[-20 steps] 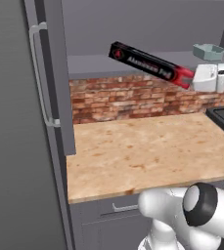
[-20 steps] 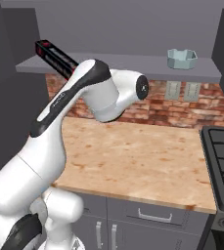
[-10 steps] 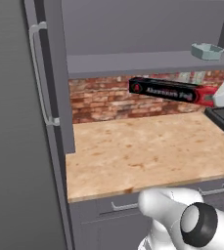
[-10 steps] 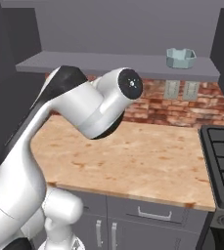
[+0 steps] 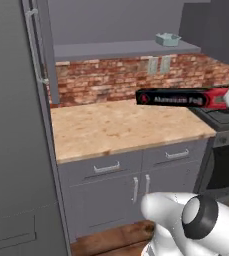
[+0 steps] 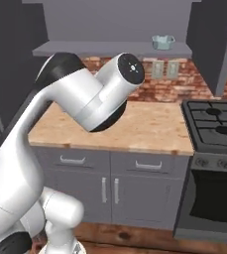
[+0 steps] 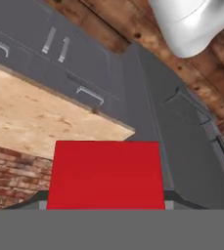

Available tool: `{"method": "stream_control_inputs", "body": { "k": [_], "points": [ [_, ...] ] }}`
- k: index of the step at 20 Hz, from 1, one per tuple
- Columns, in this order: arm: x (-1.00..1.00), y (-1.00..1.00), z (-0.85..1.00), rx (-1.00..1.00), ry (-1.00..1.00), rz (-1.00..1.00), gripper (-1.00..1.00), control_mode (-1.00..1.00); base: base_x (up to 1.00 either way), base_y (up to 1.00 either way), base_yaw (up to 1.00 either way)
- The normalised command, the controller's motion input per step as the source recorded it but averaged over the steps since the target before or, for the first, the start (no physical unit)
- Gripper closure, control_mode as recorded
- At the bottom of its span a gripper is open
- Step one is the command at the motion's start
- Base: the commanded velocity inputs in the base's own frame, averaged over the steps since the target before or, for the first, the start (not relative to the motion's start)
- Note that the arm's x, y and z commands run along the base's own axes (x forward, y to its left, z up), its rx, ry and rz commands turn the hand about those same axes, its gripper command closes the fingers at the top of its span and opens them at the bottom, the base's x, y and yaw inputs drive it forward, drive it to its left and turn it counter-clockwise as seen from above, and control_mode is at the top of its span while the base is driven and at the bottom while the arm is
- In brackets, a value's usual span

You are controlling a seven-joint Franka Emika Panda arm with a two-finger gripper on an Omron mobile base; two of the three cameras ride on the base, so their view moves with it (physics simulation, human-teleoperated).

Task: Retrieve the tupperware and aluminum foil from the cabinet and place them on the dining counter near the plate with broccoli and shrimp to prepare for storing leftovers.

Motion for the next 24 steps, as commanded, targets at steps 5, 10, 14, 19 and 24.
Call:
{"method": "stream_control_inputs", "body": {
  "k": [5,10,14,19,24],
  "points": [
    [0.0,0.0,0.0,0.0,0.0,0.0,1.0,1.0,-0.93,0.0,-0.66],
    [0.0,0.0,0.0,0.0,0.0,0.0,1.0,1.0,-0.3,0.01,-0.97],
    [0.0,0.0,0.0,0.0,0.0,0.0,1.0,1.0,-0.01,0.01,-1.0],
    [0.0,0.0,0.0,0.0,0.0,0.0,1.0,1.0,0.0,0.01,-1.0],
    [0.0,0.0,0.0,0.0,0.0,0.0,1.0,1.0,0.0,0.0,-0.97]
  ]
}}
